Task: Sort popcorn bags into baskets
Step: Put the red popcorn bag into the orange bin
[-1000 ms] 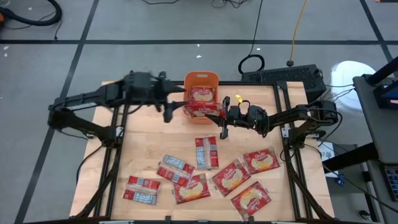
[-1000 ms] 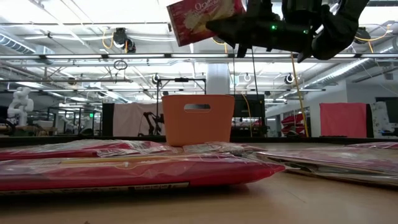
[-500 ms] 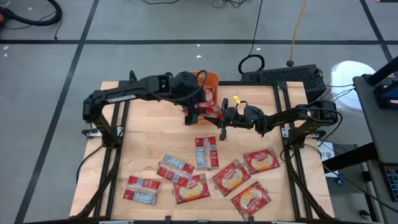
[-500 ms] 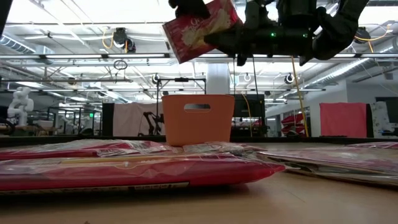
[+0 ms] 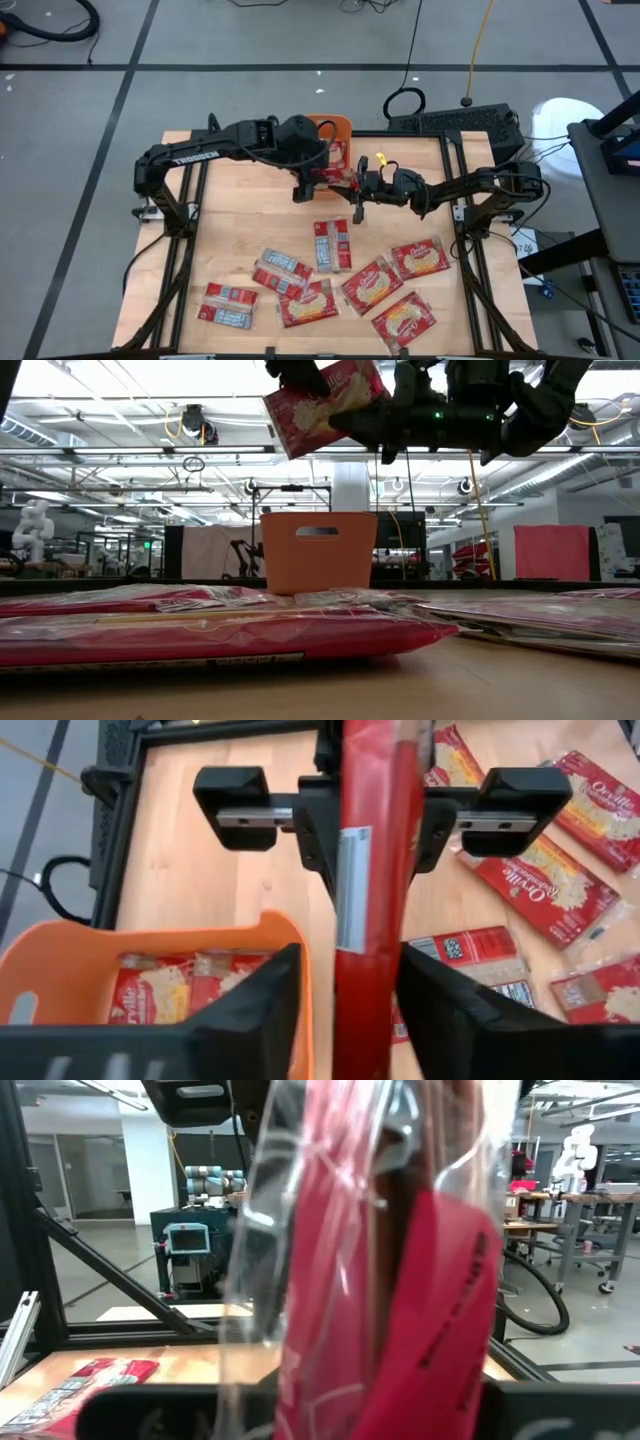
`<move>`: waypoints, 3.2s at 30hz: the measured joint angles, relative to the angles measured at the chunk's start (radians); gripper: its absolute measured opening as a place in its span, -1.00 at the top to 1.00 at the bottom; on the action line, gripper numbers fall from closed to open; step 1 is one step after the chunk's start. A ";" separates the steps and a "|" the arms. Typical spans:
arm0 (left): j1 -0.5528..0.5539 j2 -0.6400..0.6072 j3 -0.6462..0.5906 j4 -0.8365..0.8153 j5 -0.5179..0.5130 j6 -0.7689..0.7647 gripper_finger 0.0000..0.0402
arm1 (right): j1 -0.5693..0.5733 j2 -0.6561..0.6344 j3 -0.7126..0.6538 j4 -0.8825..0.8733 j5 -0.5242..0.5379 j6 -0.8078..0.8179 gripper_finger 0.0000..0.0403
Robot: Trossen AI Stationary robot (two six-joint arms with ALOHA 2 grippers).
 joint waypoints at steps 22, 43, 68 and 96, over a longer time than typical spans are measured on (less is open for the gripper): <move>0.006 -0.016 0.000 0.006 -0.010 0.085 0.91 | 0.012 -0.066 -0.002 -0.049 0.105 0.031 0.31; 0.189 -0.093 0.093 0.077 -0.106 0.216 0.89 | 0.171 -0.385 -0.071 -0.678 0.205 0.024 -0.13; 0.346 0.386 0.525 -0.140 -0.047 0.276 0.86 | 0.291 -0.385 -0.412 -0.144 0.272 0.038 -0.05; 0.413 0.528 0.526 -0.263 0.052 0.395 0.84 | 0.291 -0.385 -0.417 -0.147 0.310 0.023 -0.05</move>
